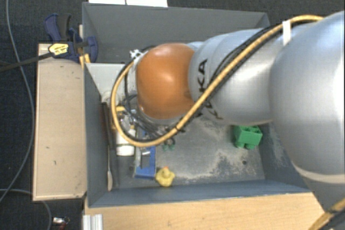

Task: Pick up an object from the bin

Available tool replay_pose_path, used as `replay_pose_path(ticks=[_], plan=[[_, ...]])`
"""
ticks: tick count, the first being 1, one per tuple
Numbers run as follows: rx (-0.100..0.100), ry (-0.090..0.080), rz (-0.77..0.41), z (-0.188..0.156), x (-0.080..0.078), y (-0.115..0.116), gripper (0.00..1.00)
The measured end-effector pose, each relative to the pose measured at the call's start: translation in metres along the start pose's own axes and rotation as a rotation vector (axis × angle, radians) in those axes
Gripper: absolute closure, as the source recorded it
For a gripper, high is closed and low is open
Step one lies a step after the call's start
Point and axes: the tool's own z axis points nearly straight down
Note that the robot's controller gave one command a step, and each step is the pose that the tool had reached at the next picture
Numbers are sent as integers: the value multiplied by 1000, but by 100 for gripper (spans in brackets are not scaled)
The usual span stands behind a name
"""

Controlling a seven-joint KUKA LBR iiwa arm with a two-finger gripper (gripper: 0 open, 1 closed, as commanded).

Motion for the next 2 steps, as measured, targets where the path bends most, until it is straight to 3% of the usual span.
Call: replay_pose_path(ticks=[1,2], plan=[[-1,6,-405,18,10,16,0],[-1,6,-521,24,-46,4,0]])
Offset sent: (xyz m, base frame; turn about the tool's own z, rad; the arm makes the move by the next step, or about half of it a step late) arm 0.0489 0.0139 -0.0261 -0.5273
